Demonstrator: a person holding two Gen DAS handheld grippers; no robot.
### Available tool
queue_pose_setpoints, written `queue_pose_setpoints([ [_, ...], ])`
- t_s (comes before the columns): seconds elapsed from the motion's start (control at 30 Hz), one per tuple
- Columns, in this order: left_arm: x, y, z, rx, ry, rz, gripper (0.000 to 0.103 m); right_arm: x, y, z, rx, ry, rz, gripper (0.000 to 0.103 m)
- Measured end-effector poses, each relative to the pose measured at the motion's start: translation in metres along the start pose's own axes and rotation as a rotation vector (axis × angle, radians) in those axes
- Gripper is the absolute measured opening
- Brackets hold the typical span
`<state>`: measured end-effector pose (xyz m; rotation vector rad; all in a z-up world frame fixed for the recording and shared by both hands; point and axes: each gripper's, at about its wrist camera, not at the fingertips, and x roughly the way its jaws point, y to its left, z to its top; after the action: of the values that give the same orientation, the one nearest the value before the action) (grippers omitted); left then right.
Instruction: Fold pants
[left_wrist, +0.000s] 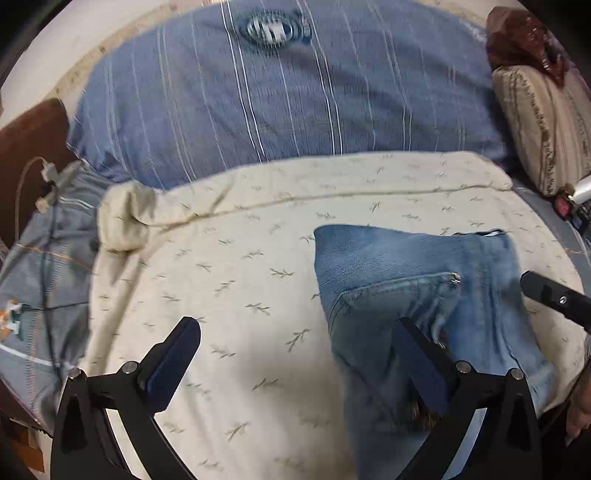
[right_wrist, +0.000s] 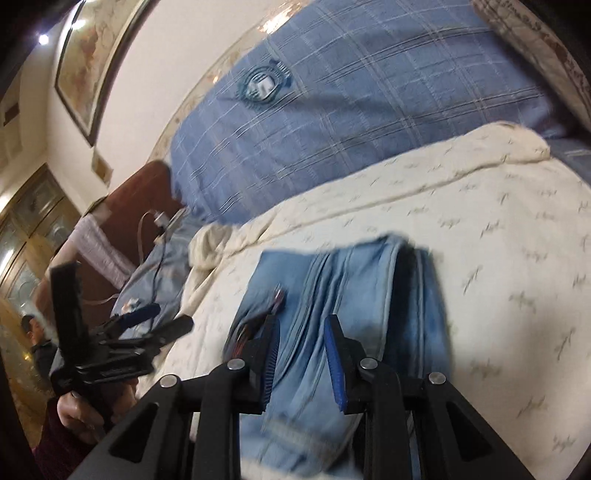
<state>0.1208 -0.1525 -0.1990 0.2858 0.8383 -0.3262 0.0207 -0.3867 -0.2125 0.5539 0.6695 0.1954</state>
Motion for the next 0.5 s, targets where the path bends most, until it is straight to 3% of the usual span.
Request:
queue_pose_setpoints([
  [0.17,0.039,-0.016,-0.008,-0.018,0.052,-0.044,0.103,0.025,-0.004,0.012,0.008,0.029,-0.056,0.027],
  [0.3,0.052,-0.017,-0.014,-0.041,0.058,-0.066,0.103,0.061,-0.022,0.008,0.037,0.165,-0.123,0.029],
  [0.5,0.036,-0.023,-0.011,-0.01,0.047,-0.009,0.103,0.063,-0.022,0.008,0.047,0.158,-0.115,0.029],
])
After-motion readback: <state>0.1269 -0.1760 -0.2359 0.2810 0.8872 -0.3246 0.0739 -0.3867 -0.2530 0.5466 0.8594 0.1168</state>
